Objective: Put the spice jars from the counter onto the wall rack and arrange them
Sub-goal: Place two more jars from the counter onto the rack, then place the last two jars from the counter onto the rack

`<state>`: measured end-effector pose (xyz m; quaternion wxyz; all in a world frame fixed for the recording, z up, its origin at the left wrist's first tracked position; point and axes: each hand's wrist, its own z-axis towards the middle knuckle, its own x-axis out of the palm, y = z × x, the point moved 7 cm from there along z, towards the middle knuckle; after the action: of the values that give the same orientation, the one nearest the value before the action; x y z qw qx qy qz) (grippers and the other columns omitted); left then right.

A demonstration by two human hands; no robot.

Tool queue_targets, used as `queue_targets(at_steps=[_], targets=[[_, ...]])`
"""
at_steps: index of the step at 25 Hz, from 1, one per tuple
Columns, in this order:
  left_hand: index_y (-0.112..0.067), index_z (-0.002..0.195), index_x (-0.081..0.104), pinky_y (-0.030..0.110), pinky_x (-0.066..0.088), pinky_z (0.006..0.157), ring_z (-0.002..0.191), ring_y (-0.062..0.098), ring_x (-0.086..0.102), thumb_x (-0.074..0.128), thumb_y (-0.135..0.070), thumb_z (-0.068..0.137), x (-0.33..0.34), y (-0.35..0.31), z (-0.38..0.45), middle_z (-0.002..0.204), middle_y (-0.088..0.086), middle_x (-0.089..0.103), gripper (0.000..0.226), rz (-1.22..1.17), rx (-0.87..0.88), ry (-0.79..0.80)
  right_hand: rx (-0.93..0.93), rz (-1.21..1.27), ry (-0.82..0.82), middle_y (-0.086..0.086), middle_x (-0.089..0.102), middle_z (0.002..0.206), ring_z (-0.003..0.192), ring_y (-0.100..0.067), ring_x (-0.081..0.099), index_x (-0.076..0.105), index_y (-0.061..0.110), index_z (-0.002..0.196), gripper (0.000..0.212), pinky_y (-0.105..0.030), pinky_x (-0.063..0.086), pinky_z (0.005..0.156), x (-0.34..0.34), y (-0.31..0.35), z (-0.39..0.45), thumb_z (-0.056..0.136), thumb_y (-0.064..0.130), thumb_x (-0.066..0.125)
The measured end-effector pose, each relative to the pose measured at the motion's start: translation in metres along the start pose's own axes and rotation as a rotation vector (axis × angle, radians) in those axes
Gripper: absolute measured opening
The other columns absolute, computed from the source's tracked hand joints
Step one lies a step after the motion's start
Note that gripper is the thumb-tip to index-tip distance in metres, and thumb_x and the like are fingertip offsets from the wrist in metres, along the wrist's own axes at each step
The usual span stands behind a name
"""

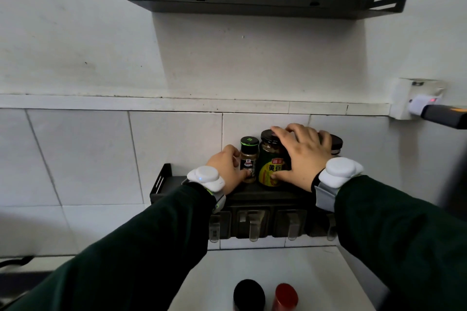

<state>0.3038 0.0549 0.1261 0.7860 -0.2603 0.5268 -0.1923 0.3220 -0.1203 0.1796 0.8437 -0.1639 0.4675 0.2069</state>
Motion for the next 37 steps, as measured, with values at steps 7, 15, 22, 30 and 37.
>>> queue_targets(at_steps=[7,15,22,30,37], targets=[[-0.015,0.116,0.051,0.038,0.043,0.095,0.108,0.026,0.054,0.063,-0.028,0.084,-0.011,-0.018,-0.074,0.115,0.006,0.059,0.036,0.158,0.243,-0.047,-0.052,0.003,0.004,-0.002,0.037,0.139,0.130,-0.027,0.036,0.023,0.034,0.145,0.085,-0.051,0.020,0.109,-0.013,0.007,-0.061,0.075,0.050,0.068],[-0.019,0.097,0.065,0.034,0.048,0.088,0.100,0.021,0.057,0.060,-0.027,0.086,0.035,0.000,-0.143,0.107,0.002,0.059,0.014,0.251,0.319,0.286,-0.092,0.115,0.265,-0.004,0.046,0.128,0.116,-0.027,0.047,0.044,0.025,0.134,0.051,-0.039,0.043,0.094,0.025,0.019,-0.144,0.087,0.033,0.060],[-0.020,0.123,0.051,0.038,0.045,0.097,0.116,0.029,0.054,0.066,-0.037,0.079,0.107,0.054,-0.175,0.129,0.006,0.049,0.050,0.394,0.090,0.591,-0.007,0.197,0.665,-0.006,0.043,0.137,0.119,-0.027,0.051,0.045,0.022,0.134,0.047,-0.034,0.045,0.097,0.102,0.025,-0.198,0.088,0.025,0.056],[-0.040,0.144,0.012,0.048,0.040,0.106,0.135,0.029,0.040,0.068,-0.053,0.068,0.188,0.116,-0.185,0.158,-0.001,0.011,0.096,0.324,-0.107,0.695,0.202,0.431,0.845,-0.004,0.035,0.143,0.118,-0.029,0.055,0.023,0.030,0.144,0.085,-0.038,0.045,0.099,0.199,0.036,-0.230,0.073,0.042,0.069],[-0.041,0.135,0.023,0.043,0.049,0.095,0.108,0.026,0.062,0.070,-0.051,0.063,0.178,0.103,-0.190,0.128,0.000,0.049,0.086,0.101,-0.143,0.590,0.281,0.589,0.697,-0.007,0.068,0.096,0.081,-0.028,0.066,0.036,0.024,0.120,0.060,-0.043,0.056,0.080,0.205,0.037,-0.228,0.070,0.027,0.068]])
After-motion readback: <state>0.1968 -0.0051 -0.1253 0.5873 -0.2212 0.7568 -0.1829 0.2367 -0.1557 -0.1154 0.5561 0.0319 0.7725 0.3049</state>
